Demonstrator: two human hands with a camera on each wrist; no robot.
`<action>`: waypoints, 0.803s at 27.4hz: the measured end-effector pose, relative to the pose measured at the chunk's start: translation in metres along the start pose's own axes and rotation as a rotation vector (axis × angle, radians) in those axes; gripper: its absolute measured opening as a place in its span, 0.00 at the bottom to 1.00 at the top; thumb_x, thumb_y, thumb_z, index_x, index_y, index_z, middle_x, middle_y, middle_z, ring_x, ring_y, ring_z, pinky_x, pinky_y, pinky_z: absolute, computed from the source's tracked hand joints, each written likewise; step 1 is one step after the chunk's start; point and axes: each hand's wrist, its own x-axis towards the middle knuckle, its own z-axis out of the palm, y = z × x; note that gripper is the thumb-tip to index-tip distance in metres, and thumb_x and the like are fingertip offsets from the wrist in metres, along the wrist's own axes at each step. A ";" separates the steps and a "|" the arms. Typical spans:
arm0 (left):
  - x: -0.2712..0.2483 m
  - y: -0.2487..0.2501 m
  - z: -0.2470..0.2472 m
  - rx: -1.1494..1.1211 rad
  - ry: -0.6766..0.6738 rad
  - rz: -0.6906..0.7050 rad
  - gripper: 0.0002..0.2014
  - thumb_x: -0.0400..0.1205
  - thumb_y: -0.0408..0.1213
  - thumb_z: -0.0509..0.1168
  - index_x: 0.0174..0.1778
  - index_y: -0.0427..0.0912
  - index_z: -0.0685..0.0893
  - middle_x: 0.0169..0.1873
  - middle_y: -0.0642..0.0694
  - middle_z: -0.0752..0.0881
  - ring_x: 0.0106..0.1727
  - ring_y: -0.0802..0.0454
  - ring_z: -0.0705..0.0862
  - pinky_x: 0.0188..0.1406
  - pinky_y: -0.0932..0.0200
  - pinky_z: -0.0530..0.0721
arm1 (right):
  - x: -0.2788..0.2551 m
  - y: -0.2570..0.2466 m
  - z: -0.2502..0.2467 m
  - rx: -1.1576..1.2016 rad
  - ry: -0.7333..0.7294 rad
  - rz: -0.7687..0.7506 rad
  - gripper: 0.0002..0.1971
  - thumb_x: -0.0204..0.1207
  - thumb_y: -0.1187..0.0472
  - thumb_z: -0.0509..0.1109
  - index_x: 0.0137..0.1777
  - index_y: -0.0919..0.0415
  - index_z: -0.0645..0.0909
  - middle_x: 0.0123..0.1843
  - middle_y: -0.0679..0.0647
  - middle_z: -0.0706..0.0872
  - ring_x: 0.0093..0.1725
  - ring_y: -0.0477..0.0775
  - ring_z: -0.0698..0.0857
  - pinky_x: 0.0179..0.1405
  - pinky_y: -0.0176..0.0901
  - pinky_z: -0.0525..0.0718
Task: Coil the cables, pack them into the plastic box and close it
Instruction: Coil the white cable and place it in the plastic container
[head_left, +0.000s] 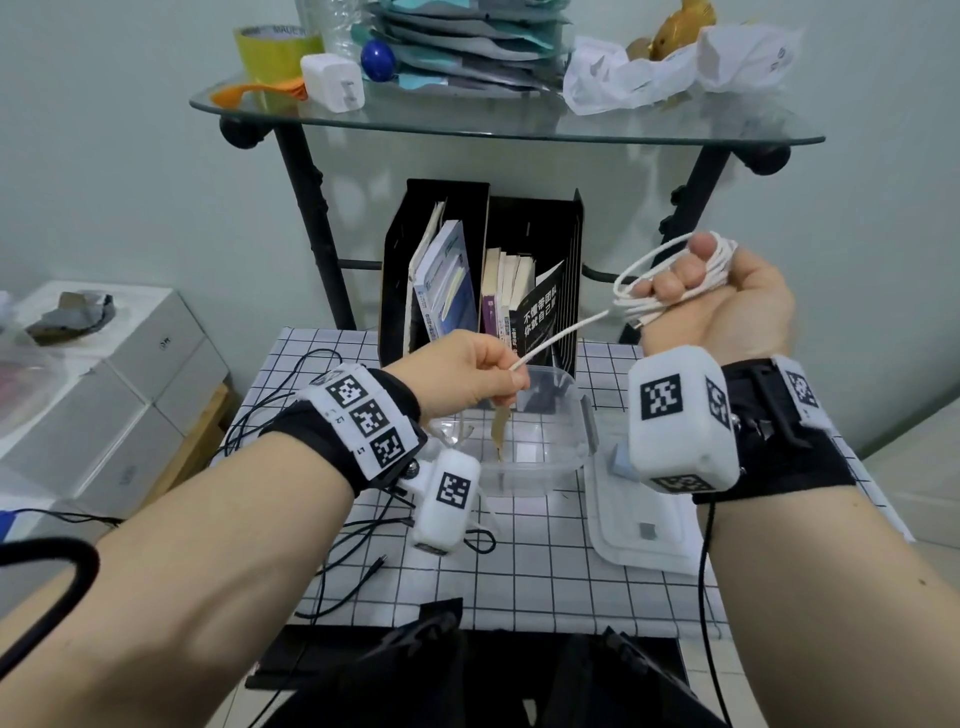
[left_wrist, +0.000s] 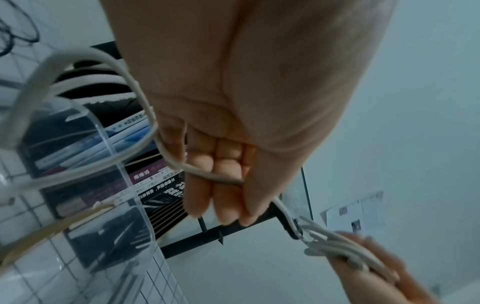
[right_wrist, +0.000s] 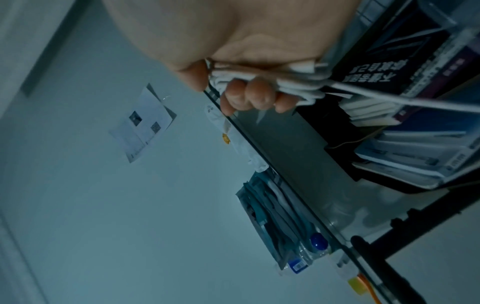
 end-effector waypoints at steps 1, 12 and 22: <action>0.000 0.000 0.000 0.034 -0.011 -0.009 0.08 0.81 0.39 0.68 0.49 0.39 0.87 0.44 0.42 0.90 0.50 0.46 0.89 0.60 0.52 0.85 | 0.003 0.002 -0.002 -0.012 0.012 -0.033 0.15 0.83 0.59 0.53 0.38 0.61 0.75 0.24 0.50 0.67 0.21 0.50 0.66 0.33 0.41 0.71; -0.008 0.029 -0.001 0.188 -0.105 0.110 0.13 0.81 0.36 0.68 0.53 0.60 0.88 0.52 0.45 0.90 0.56 0.39 0.86 0.58 0.45 0.86 | 0.010 0.024 -0.025 -1.001 -0.081 -0.440 0.09 0.82 0.55 0.58 0.60 0.51 0.74 0.41 0.53 0.82 0.37 0.44 0.82 0.43 0.31 0.80; -0.011 0.048 -0.004 0.137 -0.037 0.198 0.09 0.81 0.33 0.67 0.55 0.47 0.89 0.32 0.57 0.87 0.35 0.60 0.81 0.39 0.63 0.82 | -0.010 0.028 -0.018 -1.591 -0.310 -0.031 0.25 0.84 0.45 0.56 0.33 0.61 0.79 0.22 0.52 0.78 0.23 0.48 0.75 0.33 0.44 0.75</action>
